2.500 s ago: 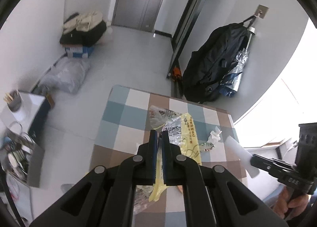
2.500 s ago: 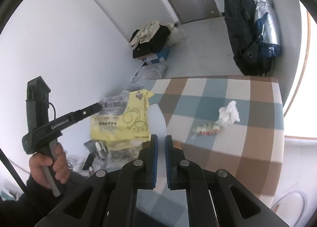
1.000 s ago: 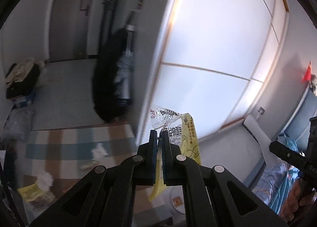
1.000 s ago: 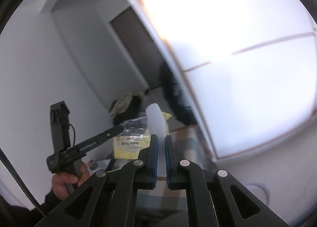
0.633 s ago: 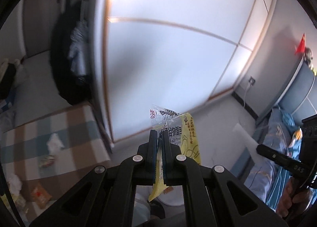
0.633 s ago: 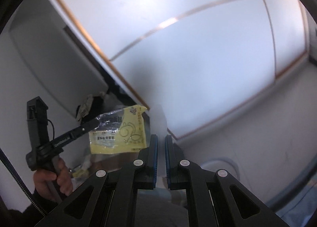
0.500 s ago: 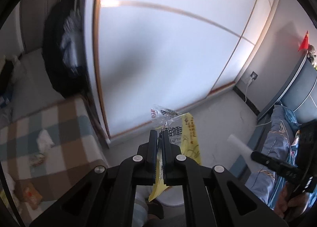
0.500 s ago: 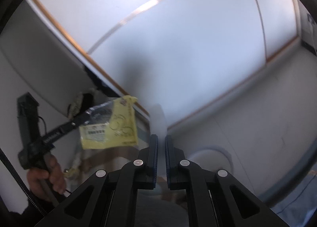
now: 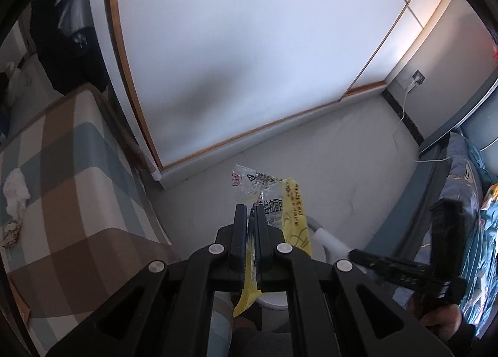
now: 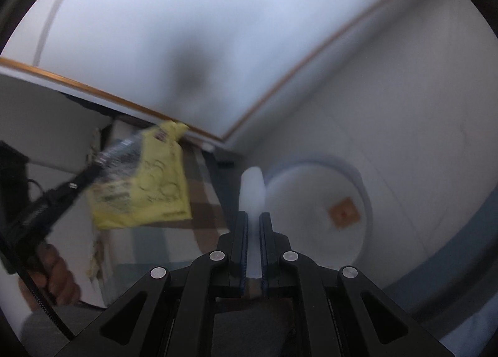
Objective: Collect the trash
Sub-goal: 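Carry the yellow bag and white strip in both grippers over the white bin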
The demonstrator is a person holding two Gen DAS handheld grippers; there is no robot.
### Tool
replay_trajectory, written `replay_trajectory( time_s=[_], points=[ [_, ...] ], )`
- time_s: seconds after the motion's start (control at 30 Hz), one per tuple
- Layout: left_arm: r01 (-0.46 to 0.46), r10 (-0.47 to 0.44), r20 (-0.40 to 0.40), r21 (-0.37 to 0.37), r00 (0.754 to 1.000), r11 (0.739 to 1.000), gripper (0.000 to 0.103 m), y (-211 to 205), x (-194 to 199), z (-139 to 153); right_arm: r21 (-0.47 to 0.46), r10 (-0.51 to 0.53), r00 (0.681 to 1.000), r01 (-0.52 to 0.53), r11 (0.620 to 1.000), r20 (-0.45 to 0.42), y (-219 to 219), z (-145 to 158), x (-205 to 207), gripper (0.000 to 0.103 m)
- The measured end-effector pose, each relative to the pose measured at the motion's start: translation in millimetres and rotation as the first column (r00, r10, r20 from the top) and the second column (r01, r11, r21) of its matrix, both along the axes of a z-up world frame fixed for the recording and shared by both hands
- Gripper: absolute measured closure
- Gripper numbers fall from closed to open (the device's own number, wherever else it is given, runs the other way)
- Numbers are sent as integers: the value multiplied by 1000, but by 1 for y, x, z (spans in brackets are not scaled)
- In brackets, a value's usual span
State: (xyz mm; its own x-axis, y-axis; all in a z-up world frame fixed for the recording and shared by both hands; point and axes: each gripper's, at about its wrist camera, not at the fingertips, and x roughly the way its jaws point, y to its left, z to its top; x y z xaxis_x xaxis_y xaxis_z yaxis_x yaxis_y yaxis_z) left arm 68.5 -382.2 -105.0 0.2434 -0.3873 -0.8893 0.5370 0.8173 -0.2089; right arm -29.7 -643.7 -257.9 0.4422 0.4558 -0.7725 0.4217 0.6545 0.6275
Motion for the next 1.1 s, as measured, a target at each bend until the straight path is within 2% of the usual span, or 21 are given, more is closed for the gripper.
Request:
replay_trajectory(
  time_s=[0.17,0.3,0.33,0.37,0.4,0.47,0.57,0.6,0.7,0.77,1.1],
  points=[
    [6,-6,-42,18,999,1000,102,-5,6,-13,40,26,997,-23,999,-79,9,-40,6,92],
    [23,-20,-75,43,997,999,102,-11,6,-27,55,19,992,-12,998,-125,10,-56,11,90],
    [31,-27,-85,48,996,998,102,-13,6,-31,61,8,992,0,998,-126,8,-58,11,88],
    [38,-33,-92,53,995,998,102,-16,5,-33,65,-3,992,12,998,-130,4,-60,11,78],
    [47,-41,-101,58,994,997,102,-18,5,-35,70,-12,992,21,997,-129,0,-61,10,68],
    [59,-51,-115,65,992,996,102,-23,4,-39,73,-40,992,49,996,-116,-8,-59,4,58],
    [82,-71,-133,81,989,993,102,-32,3,-47,66,-54,992,62,996,-111,-16,-56,-6,55],
    [91,-78,-139,87,987,992,102,-36,2,-49,59,-63,992,70,996,-112,-16,-55,-8,50],
    [108,-91,-160,98,983,989,102,-43,3,-54,44,-97,990,102,994,-106,-26,-48,-19,47],
    [119,-99,-165,116,981,986,102,-45,3,-59,41,-120,987,125,991,-105,-24,-46,-25,42],
    [220,-174,-247,170,953,961,102,-73,-4,-82,14,-156,985,157,987,-73,-34,-29,-32,35]
  ],
)
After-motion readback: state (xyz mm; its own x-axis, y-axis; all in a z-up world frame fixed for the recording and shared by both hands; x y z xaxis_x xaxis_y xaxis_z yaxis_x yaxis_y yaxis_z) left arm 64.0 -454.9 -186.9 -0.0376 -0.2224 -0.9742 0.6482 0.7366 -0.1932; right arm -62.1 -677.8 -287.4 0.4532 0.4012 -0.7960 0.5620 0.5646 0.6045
